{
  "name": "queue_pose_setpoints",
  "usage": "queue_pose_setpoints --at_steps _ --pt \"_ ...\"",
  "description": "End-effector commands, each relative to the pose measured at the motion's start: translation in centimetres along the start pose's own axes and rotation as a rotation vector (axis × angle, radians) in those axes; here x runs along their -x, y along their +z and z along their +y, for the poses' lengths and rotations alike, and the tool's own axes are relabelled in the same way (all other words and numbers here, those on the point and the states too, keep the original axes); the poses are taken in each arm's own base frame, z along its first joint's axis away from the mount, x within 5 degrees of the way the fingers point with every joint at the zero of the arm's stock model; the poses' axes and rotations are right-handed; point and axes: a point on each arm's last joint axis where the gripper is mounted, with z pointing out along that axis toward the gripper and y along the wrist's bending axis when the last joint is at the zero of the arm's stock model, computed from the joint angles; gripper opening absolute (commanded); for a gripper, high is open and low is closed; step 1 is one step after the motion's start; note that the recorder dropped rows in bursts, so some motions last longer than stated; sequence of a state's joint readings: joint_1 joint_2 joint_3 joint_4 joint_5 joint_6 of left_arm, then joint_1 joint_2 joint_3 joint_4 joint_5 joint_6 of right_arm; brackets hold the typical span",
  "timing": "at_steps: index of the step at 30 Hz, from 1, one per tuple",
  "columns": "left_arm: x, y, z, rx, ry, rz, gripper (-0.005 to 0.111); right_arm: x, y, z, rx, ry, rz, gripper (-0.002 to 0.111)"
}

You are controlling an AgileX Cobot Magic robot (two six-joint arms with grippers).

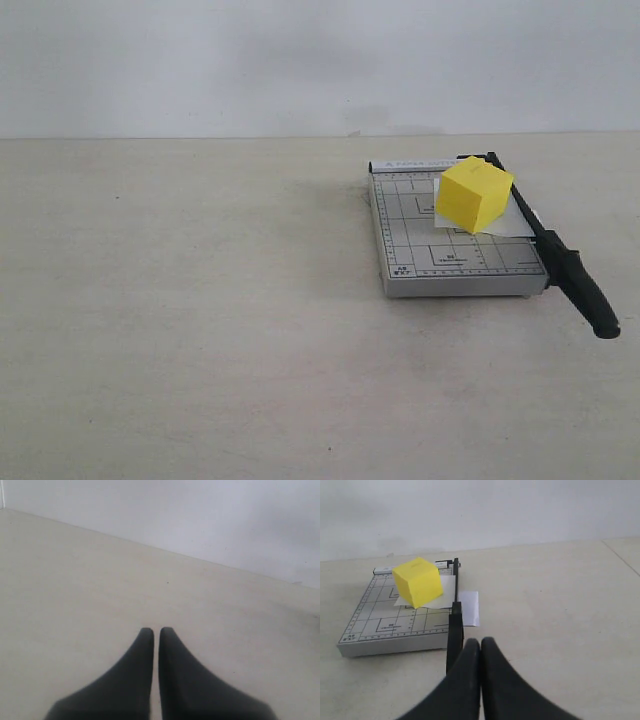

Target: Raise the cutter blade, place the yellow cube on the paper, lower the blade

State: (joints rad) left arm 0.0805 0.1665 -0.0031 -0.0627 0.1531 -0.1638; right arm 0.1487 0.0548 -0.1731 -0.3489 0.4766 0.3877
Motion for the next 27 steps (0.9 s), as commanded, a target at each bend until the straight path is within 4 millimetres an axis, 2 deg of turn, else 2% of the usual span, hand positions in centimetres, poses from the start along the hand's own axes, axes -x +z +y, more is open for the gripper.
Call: queue_pose_setpoints --at_steps 1,3,4,5,8,12,23,27 --pt "0.0 0.0 0.0 0.0 -0.01 -0.009 0.004 -2.6 0.7 0.0 0.008 -0.005 0.007 0.0" --pt "0.0 0.0 0.0 0.0 -0.01 -0.009 0.004 -4.8 1.5 0.3 0.032 0.072 0.064 0.0" --pt "0.0 0.0 0.0 0.0 -0.01 -0.012 0.004 -4.4 1.5 0.5 0.052 0.098 0.02 0.0" --pt "0.0 0.0 0.0 -0.001 -0.01 -0.014 0.004 -4.3 1.5 0.6 0.057 0.036 0.008 0.0" --pt "0.1 0.0 0.0 -0.001 -0.01 -0.018 0.004 -4.3 1.4 0.7 0.069 -0.001 0.009 0.0" --pt "0.1 0.0 0.0 -0.001 -0.01 -0.018 0.004 -4.3 1.4 0.7 0.057 0.026 0.011 0.0" --pt "0.1 0.0 0.0 -0.001 -0.01 -0.018 0.004 -4.2 1.4 -0.5 -0.157 0.065 -0.007 0.0" --pt "0.1 0.0 0.0 -0.001 -0.01 -0.018 0.004 -4.3 1.3 -0.6 -0.172 0.01 0.002 0.0"
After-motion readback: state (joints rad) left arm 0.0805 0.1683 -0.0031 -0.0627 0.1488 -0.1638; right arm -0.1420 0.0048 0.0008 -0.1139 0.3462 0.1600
